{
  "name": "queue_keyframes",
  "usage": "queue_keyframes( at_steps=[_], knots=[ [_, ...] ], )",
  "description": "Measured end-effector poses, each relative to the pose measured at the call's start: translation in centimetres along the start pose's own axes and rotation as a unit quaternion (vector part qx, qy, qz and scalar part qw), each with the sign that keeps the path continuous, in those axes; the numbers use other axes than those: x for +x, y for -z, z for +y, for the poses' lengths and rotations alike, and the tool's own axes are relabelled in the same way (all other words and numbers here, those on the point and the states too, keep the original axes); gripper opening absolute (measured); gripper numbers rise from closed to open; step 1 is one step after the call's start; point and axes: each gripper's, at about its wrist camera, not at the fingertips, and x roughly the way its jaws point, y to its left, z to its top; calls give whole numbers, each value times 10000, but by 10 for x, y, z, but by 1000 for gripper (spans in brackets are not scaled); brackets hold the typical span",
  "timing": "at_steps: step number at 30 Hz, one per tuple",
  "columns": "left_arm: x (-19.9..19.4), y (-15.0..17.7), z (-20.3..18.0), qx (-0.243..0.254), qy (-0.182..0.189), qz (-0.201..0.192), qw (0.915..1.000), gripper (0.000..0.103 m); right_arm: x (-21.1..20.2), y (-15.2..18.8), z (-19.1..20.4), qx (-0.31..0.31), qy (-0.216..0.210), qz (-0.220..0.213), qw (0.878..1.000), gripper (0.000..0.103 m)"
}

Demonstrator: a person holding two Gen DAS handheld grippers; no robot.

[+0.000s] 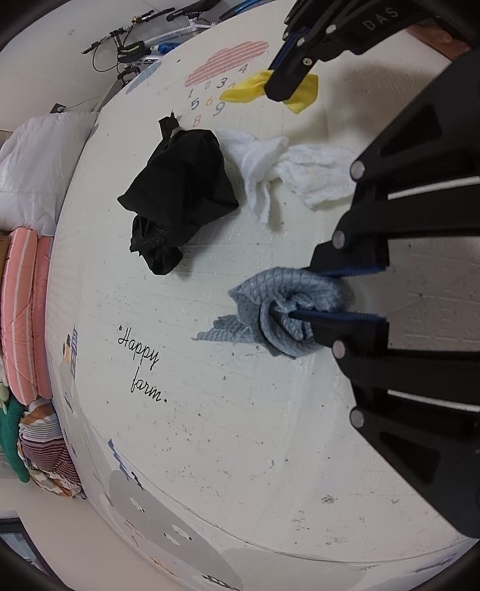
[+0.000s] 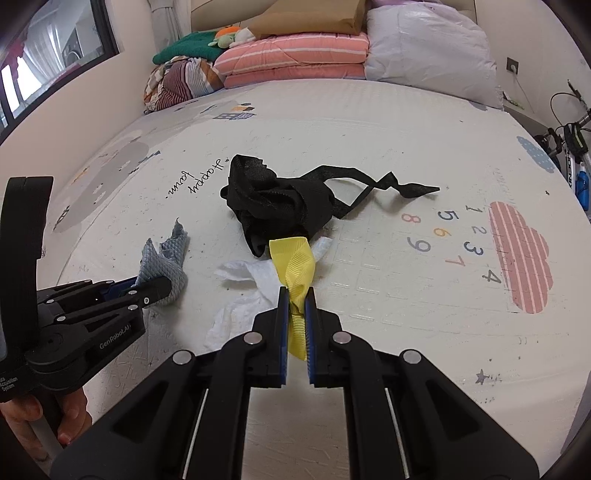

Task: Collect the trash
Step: 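Grasp the yellow bow with the right tool while the left tool grasps the grey sock, then carry the yellow bow and grey sock with both tools to the grey bin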

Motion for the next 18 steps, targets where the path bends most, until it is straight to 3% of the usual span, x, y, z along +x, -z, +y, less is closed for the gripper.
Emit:
queue_keyframes(
  at_steps=[18],
  knots=[
    [-71, 21, -12, -1, -113, -536, 9985, 14, -44, 14, 10, -174, -41, -291, 9994, 7]
  ],
)
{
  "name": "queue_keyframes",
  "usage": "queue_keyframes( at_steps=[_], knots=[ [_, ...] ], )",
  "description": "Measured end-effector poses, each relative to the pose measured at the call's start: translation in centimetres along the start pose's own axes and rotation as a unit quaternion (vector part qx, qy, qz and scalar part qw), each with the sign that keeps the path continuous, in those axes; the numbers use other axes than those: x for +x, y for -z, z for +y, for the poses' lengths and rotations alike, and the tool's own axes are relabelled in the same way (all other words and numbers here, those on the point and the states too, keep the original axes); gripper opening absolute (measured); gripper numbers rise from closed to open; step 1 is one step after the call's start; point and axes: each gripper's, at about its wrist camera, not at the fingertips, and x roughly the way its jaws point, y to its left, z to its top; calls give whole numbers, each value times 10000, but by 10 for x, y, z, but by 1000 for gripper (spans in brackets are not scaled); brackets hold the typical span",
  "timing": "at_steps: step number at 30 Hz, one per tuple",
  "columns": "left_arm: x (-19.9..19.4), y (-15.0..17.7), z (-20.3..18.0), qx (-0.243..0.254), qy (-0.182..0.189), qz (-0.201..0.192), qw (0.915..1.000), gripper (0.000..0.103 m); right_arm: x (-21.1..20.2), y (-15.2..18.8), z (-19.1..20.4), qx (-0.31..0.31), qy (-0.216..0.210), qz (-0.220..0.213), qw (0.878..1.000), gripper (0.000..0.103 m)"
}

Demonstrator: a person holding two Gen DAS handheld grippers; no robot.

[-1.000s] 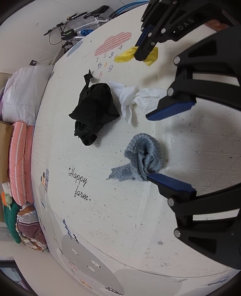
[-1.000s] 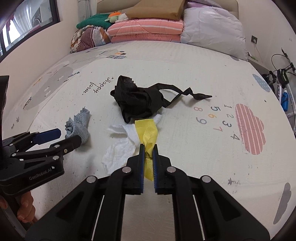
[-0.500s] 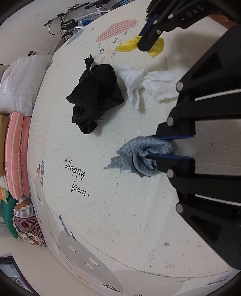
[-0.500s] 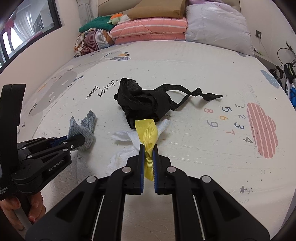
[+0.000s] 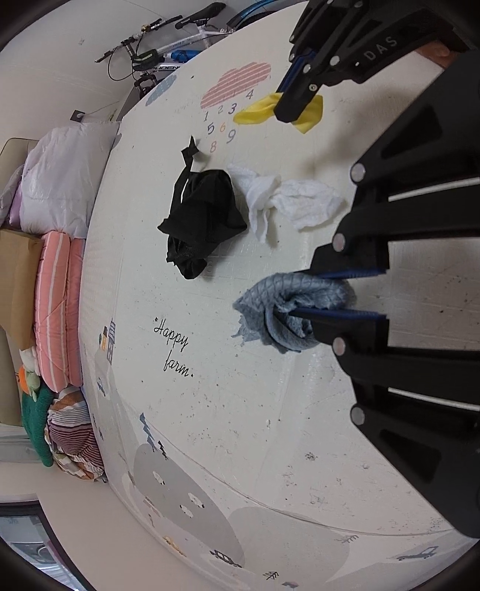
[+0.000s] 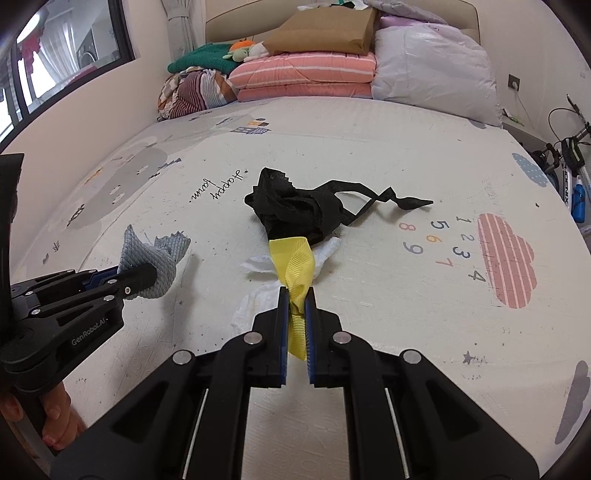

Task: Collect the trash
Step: 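Carry the yellow bow and grey sock with both tools to the grey bin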

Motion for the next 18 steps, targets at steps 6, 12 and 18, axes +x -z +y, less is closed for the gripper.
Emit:
queue_keyframes(
  at_steps=[6, 12, 18],
  knots=[
    [-43, 5, -19, 266, 119, -347, 9990, 14, -36, 2, -1, -21, 50, -218, 9997, 7],
    [-78, 13, -50, 536, 376, -513, 9965, 14, -85, 5, -15, 69, 176, -473, 9987, 7],
    [-106, 26, -101, 1032, 719, -633, 9900, 14, -139, 21, -53, 319, 516, -678, 9959, 7]
  ],
)
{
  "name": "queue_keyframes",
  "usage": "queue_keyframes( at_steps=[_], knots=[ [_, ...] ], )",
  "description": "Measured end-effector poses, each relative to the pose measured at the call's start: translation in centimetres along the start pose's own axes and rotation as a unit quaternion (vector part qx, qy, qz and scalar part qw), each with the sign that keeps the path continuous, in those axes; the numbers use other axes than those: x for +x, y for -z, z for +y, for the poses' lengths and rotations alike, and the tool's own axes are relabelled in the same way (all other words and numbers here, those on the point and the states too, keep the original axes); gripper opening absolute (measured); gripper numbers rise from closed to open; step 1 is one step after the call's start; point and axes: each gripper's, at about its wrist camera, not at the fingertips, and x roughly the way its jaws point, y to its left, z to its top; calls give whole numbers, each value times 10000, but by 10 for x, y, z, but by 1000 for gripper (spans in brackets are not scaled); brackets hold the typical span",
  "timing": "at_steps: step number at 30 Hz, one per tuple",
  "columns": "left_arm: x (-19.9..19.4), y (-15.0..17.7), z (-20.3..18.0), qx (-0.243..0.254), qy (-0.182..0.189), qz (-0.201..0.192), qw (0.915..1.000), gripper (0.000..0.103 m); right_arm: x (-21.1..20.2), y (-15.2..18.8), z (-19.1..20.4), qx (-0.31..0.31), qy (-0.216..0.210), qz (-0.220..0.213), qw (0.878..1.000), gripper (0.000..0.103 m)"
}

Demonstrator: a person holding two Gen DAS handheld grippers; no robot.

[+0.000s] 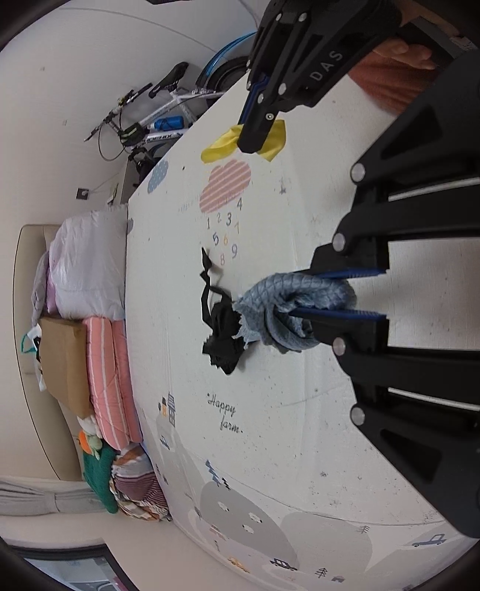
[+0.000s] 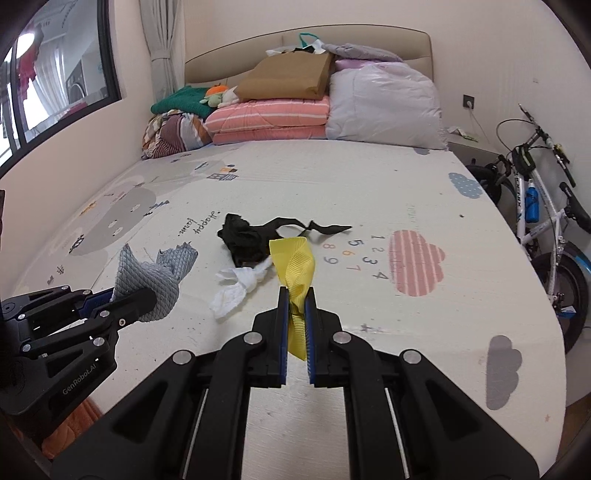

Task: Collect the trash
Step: 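Carry the yellow bow and grey sock with both tools to the grey bin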

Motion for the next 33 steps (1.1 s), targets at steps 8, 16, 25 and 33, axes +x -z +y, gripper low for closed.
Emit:
queue_keyframes(
  at_steps=[8, 16, 25, 33],
  knots=[
    [-14, -6, -111, 863, 751, -108, 9934, 14, -78, 29, -96, 605, 771, -272, 9948, 7],
    [-10, -11, -244, 1803, 1587, -56, 9707, 14, -144, 77, -211, 1365, 1768, -393, 9739, 7],
    [7, -10, -387, 2630, 2449, 90, 9331, 14, -204, 140, -332, 2264, 2754, -400, 9334, 7],
    [57, -4, -491, 3188, 2931, 466, 9002, 14, -214, 181, -416, 2802, 3277, -195, 9021, 7]
  ],
)
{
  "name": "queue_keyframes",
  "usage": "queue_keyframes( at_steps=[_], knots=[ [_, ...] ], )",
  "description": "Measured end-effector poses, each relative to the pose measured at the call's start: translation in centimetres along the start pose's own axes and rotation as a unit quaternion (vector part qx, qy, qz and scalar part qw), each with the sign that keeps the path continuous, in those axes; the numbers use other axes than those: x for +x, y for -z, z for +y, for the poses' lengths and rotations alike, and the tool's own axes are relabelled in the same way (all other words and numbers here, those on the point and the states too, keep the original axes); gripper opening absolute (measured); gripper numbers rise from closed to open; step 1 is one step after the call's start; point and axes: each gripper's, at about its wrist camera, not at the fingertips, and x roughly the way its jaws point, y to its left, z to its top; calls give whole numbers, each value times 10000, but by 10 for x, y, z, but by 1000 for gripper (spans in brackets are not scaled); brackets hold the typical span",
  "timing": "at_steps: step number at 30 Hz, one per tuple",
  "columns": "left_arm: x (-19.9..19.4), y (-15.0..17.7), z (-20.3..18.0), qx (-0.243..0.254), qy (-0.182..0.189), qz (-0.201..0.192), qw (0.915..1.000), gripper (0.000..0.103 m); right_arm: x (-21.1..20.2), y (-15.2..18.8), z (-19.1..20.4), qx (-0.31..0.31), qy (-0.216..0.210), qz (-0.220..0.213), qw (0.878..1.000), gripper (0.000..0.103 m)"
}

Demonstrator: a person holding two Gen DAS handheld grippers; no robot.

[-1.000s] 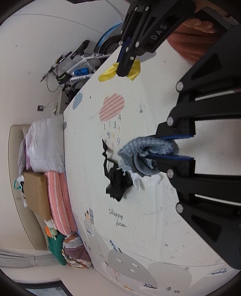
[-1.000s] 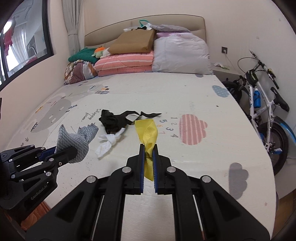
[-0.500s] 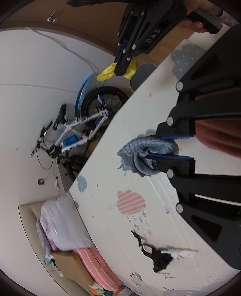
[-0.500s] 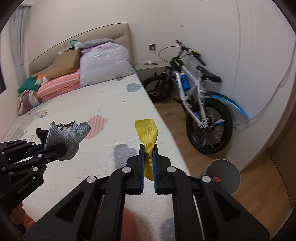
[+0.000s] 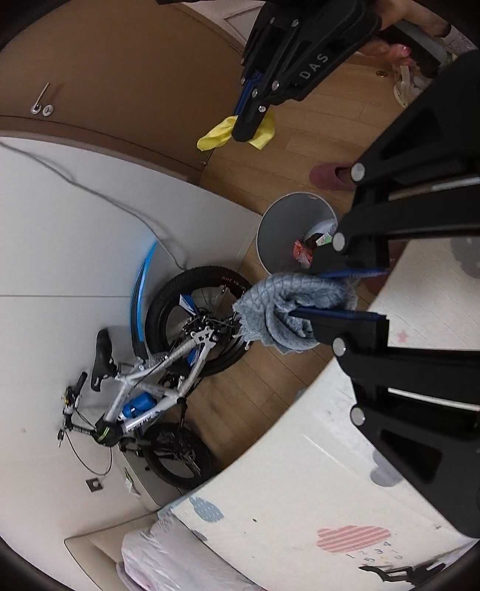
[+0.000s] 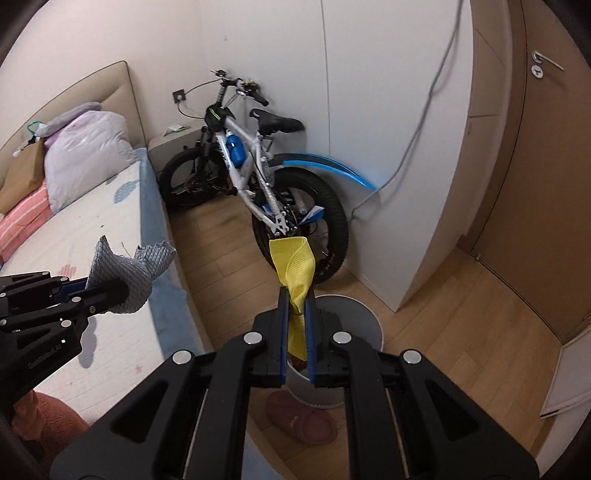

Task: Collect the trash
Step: 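Carry the yellow bow and grey sock with both tools to the grey bin, then open the right tool over the bin while the left tool releases the sock into it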

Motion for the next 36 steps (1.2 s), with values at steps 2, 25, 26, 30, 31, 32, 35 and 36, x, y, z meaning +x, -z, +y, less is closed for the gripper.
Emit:
queue_keyframes(
  at_steps=[2, 25, 26, 30, 31, 32, 35, 36],
  knots=[
    [22, -8, -5, 92, 153, 71, 9998, 14, 22, -1, -14, 132, 32, 134, 9998, 7],
    [144, -32, -23, 701, 653, 718, 9928, 14, 139, -3, -63, 740, 453, 593, 9945, 39],
    [146, -33, -26, 737, 692, 723, 9922, 14, 138, -2, -64, 776, 458, 570, 9943, 39],
    [155, -39, -40, 846, 857, 739, 9900, 14, 122, 5, -70, 856, 569, 514, 9934, 39],
    [156, -40, -44, 875, 893, 743, 9894, 14, 117, 7, -72, 876, 577, 504, 9932, 39],
    [158, -42, -49, 922, 910, 739, 9888, 15, 112, 8, -74, 897, 593, 478, 9930, 39],
    [162, -46, -61, 940, 982, 722, 9881, 18, 101, 7, -80, 938, 667, 414, 9925, 39],
    [164, -48, -65, 923, 1080, 773, 9868, 26, 97, 7, -82, 968, 682, 381, 9922, 39]
  ],
)
